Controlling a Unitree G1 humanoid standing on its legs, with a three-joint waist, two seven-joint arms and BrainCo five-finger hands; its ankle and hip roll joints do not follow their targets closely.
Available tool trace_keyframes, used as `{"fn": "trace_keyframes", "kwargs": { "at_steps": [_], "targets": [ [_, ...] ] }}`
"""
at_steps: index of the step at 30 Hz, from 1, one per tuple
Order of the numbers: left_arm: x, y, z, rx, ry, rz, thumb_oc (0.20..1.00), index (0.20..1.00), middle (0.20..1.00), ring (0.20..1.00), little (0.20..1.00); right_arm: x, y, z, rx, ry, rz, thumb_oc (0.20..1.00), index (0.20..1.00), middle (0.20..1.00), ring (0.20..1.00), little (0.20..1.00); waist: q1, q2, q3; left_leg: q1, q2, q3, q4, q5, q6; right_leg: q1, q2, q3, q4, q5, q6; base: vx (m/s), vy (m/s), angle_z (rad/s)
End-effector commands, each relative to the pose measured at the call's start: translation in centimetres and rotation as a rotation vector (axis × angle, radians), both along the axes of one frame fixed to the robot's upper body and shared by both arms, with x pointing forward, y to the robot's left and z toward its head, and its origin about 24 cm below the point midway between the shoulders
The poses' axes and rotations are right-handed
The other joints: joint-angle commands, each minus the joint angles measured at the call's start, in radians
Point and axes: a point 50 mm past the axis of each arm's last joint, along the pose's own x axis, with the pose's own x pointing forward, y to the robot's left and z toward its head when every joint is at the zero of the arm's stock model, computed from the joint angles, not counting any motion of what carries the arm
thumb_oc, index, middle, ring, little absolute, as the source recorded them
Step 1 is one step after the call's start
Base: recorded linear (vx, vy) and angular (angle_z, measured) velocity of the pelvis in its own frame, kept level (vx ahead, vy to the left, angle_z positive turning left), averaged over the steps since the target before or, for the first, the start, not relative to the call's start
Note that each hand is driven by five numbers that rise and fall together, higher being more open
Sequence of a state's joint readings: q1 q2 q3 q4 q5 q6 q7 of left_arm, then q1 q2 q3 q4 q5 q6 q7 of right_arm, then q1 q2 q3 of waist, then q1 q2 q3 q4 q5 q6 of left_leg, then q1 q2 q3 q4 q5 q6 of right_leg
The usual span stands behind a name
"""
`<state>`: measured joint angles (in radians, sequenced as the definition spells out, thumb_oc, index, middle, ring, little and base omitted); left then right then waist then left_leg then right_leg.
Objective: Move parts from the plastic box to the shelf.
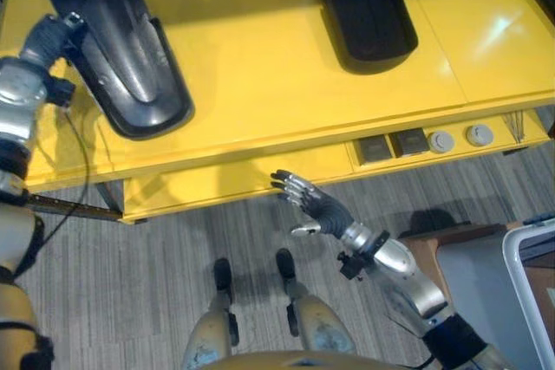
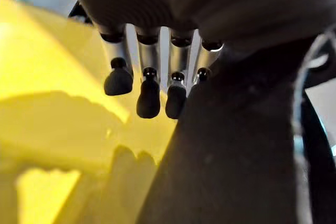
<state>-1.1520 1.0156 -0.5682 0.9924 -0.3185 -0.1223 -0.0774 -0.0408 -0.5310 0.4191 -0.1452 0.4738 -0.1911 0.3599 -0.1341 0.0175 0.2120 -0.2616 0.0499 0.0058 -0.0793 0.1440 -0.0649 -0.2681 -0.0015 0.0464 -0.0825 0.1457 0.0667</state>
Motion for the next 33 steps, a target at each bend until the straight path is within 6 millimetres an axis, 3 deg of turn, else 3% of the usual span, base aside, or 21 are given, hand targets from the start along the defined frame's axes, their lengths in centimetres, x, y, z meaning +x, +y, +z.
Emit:
{"fn": "trace_keyframes", "kwargs": {
  "at_steps": [1, 4, 24, 25, 26, 33],
  "targets": [
    [-0.4, 0.0, 4.2, 0.188, -0.098, 0.076, 0.2, 0.2, 0.2, 0.2, 0.2, -0.5, -0.3, 2.3, 0.044, -0.102, 0.035, 1.0, 1.0, 1.0, 1.0, 1.0, 0.011, -0.022, -0.019, 0.06, -0.009, 0.006, -0.008, -0.116, 0.024, 0.039, -0.02, 0.0, -0.005, -0.087, 0.053, -0.01, -0.032, -0.02],
    [-0.4, -0.1, 4.7, 0.243, -0.107, 0.093, 0.2, 0.2, 0.2, 0.2, 0.2, -0.7, -0.3, 2.5, 0.046, -0.109, 0.041, 1.0, 1.0, 1.0, 1.0, 1.0, 0.012, -0.026, -0.012, 0.056, -0.008, 0.007, -0.008, -0.114, 0.023, 0.035, -0.019, 0.0, -0.005, -0.086, 0.054, 0.0, 0.0, 0.0],
    [-0.1, -0.2, 3.1, 0.389, -0.087, 0.164, 0.2, 0.2, 0.2, 0.2, 0.2, -1.1, -0.2, 2.8, 0.013, -0.16, 0.041, 1.0, 1.0, 1.0, 1.0, 1.0, 0.006, -0.043, 0.021, 0.043, -0.004, 0.01, -0.008, -0.115, 0.022, 0.022, -0.012, 0.005, -0.005, -0.086, 0.053, 0.0, 0.0, 0.0],
    [0.0, -0.1, 3.0, 0.404, -0.084, 0.174, 0.727, 0.727, 0.727, 0.727, 0.727, -1.2, -0.3, 2.9, 0.01, -0.164, 0.039, 1.0, 1.0, 1.0, 1.0, 1.0, 0.006, -0.043, 0.02, 0.044, -0.004, 0.01, -0.008, -0.117, 0.022, 0.022, -0.012, 0.006, -0.005, -0.086, 0.053, 0.0, 0.0, 0.0],
    [0.0, -0.2, 2.8, 0.411, -0.083, 0.176, 1.0, 1.0, 1.0, 1.0, 1.0, -1.3, -0.3, 2.8, 0.01, -0.16, 0.041, 1.0, 1.0, 1.0, 1.0, 1.0, 0.006, -0.044, 0.019, 0.043, -0.003, 0.01, -0.008, -0.117, 0.022, 0.022, -0.013, 0.006, -0.005, -0.087, 0.053, 0.0, 0.0, 0.0],
    [0.3, -0.8, 2.5, 0.423, -0.109, 0.175, 1.0, 1.0, 1.0, 1.0, 1.0, -1.3, -0.4, 3.0, 0.007, -0.172, 0.036, 1.0, 1.0, 1.0, 1.0, 1.0, 0.007, -0.046, 0.017, 0.044, -0.004, 0.009, -0.008, -0.12, 0.023, 0.023, -0.013, 0.006, -0.005, -0.089, 0.052, 0.0, 0.0, 0.0]
  ]
}}
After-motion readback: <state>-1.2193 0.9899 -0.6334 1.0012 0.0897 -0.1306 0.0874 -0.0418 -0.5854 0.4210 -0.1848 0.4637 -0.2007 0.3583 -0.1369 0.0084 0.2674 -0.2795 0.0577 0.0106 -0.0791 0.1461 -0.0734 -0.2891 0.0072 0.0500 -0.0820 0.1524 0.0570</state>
